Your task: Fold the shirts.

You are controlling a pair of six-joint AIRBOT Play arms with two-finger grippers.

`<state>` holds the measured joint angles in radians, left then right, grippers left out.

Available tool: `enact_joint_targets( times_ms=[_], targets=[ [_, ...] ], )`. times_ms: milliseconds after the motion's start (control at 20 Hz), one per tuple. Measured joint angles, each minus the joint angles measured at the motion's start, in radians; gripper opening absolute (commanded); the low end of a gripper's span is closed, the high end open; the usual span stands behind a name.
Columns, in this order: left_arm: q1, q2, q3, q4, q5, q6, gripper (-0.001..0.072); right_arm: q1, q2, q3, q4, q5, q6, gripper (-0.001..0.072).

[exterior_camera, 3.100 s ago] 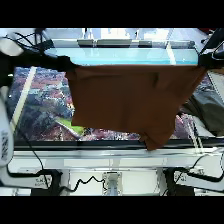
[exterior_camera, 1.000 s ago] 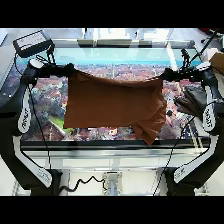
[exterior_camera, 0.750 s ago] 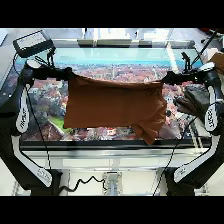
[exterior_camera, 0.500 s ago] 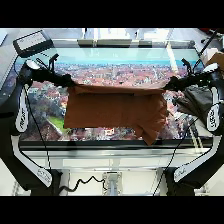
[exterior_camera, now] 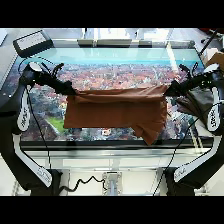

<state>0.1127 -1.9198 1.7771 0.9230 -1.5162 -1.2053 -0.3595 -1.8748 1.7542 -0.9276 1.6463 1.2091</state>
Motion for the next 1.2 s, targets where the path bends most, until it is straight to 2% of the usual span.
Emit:
enact_joint_targets(
  times_ms=[50,200,250,300,350,650,900,1050,1200],
  targets=[
    [0.000,-0.001,0.000,0.008,-0.003,-0.002,0.0309,0.000,0.000,0.000,0.000,0.005,0.002,0.0330],
    [0.000,-0.002,0.000,0.035,-0.017,-0.018,0.0310,0.000,0.000,0.000,-0.002,0.016,0.015,0.0329],
    [0.000,-0.002,0.000,0.048,-0.021,-0.020,0.0362,0.000,0.000,0.000,-0.012,0.022,0.018,0.0329],
    [0.000,-0.002,0.000,0.063,-0.028,-0.022,0.0453,0.000,0.000,0.000,-0.024,0.023,0.021,0.0329],
    [0.000,-0.002,0.000,0.081,-0.033,-0.024,0.0500,0.000,0.000,0.000,-0.043,0.023,0.023,0.0329],
    [0.011,-0.002,0.000,0.255,0.003,-0.035,0.0499,-0.002,0.000,0.000,-0.110,-0.052,0.027,0.0345],
    [0.059,-0.002,0.000,0.414,0.097,-0.135,0.0500,-0.002,0.000,0.000,-0.120,-0.102,0.026,0.0345],
    [0.101,-0.002,0.005,0.367,0.121,-0.160,0.0501,-0.002,0.000,0.000,-0.109,-0.113,0.026,0.0345],
    [0.131,0.000,0.040,0.148,0.127,-0.119,0.0500,-0.002,0.000,0.000,-0.076,-0.117,0.026,0.0345]
  ],
)
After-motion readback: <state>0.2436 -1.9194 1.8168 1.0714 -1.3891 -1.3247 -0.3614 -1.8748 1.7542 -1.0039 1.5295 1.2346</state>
